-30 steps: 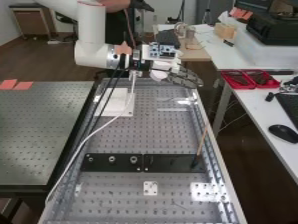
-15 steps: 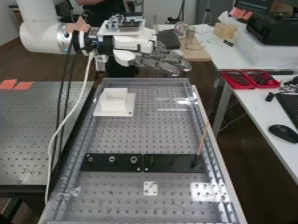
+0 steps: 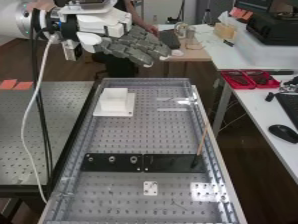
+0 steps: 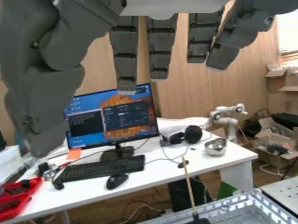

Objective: Grab the drill bit and place it in the clear container

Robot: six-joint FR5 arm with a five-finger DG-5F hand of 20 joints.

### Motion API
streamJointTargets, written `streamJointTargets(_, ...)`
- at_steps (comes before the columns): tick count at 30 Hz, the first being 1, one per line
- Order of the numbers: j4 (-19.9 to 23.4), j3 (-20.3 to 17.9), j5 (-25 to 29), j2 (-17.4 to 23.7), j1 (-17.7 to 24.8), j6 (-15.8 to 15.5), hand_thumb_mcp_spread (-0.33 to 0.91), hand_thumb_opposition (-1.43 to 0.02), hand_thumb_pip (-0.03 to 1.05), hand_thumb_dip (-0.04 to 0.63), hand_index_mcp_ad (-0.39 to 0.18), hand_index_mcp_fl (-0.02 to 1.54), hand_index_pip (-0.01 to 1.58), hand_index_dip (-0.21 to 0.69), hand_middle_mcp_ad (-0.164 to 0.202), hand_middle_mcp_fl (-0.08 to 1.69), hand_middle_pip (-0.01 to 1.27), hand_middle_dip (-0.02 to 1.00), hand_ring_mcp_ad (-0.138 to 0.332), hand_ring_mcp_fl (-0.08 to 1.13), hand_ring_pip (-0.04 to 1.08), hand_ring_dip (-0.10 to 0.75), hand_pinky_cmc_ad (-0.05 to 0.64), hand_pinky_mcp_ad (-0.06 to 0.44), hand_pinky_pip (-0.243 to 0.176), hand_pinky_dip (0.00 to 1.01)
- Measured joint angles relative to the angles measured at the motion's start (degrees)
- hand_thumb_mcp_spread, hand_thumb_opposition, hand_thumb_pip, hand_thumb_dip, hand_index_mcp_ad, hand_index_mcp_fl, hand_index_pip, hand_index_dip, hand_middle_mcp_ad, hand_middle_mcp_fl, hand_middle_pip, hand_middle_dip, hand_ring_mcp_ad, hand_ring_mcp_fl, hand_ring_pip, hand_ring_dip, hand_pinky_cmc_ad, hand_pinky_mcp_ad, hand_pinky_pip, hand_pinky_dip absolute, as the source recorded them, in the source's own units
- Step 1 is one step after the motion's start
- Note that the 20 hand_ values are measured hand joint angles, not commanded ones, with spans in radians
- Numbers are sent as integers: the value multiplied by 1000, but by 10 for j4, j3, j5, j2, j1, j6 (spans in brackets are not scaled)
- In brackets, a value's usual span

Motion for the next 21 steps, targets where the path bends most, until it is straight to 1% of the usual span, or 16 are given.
streamJointTargets(2, 0, -3, -5, 12, -3, -1, 318, -696, 340, 129, -87, 239, 134, 281, 58, 152, 108, 218, 175, -7, 119, 75, 265, 131, -59, 367)
streamJointTargets(3, 0, -5, -14, 16, -4, -1, 316, -696, 340, 122, -89, 234, 119, 283, 61, 152, 108, 218, 183, -3, 119, 75, 262, 148, -61, 380)
streamJointTargets(4, 0, -6, -24, 19, -5, -2, 297, -679, 332, 113, -91, 227, 117, 283, 56, 152, 108, 218, 188, -3, 115, 79, 265, 148, -61, 382)
streamJointTargets(5, -1, -7, -28, 20, -5, -2, 305, -675, 314, 98, -99, 222, 103, 283, 63, 152, 108, 218, 201, -3, 119, 75, 265, 157, -61, 405)
streamJointTargets(6, -2, -8, -31, 24, -6, -3, 284, -667, 298, 79, -99, 220, 101, 283, 63, 152, 108, 218, 199, -3, 119, 75, 265, 166, -61, 410)
streamJointTargets(7, -3, -9, -30, 28, -6, -3, 291, -656, 283, 66, -93, 218, 101, 283, 63, 152, 108, 218, 195, -5, 115, 75, 265, 168, -61, 417)
streamJointTargets(10, -16, -9, -26, 36, -10, -3, 271, -620, 283, 54, -68, 173, 98, 283, 79, 87, 108, 218, 204, -10, 119, 75, 267, 164, -61, 428)
streamJointTargets(11, -18, -9, -28, 36, -10, -2, 262, -620, 267, 52, -66, 169, 87, 283, 87, 87, 108, 218, 216, -12, 119, 75, 267, 175, -61, 428)
streamJointTargets(12, -22, -8, -35, 37, -10, 0, 260, -620, 257, 51, -70, 154, 87, 283, 87, 89, 108, 216, 213, -10, 117, 75, 265, 185, -58, 428)
streamJointTargets(13, -26, -8, -40, 37, -10, 3, 239, -620, 250, 49, -73, 152, 86, 283, 80, 89, 106, 215, 213, -10, 117, 75, 267, 180, -68, 426)
streamJointTargets(14, -28, -7, -40, 37, -10, 4, 227, -620, 232, 33, -75, 154, 82, 281, 84, 73, 105, 211, 213, -10, 119, 75, 262, 195, -75, 429)
streamJointTargets(15, -31, -7, -38, 37, -10, 8, 223, -618, 218, 23, -66, 119, 82, 281, 87, 54, 108, 215, 216, -10, 119, 75, 269, 202, -77, 429)
streamJointTargets(17, -35, -7, -38, 37, -8, 11, 227, -621, 216, 23, -63, 66, 86, 284, 87, 23, 105, 199, 239, -12, 115, 77, 279, 195, -79, 422)
streamJointTargets(19, -37, -7, -43, 37, -6, 12, 215, -621, 216, 23, -63, 70, 86, 288, 86, 9, 106, 185, 237, -16, 113, 73, 283, 215, -80, 405)
streamJointTargets(20, -38, -7, -49, 37, -3, 12, 215, -621, 216, 23, -63, 70, 87, 291, 86, 0, 110, 187, 237, -16, 112, 72, 300, 215, -80, 391)
streamJointTargets(21, -39, -7, -53, 37, 1, 12, 215, -621, 216, 23, -63, 70, 87, 291, 86, 2, 113, 169, 239, -16, 120, 66, 295, 215, -87, 380)
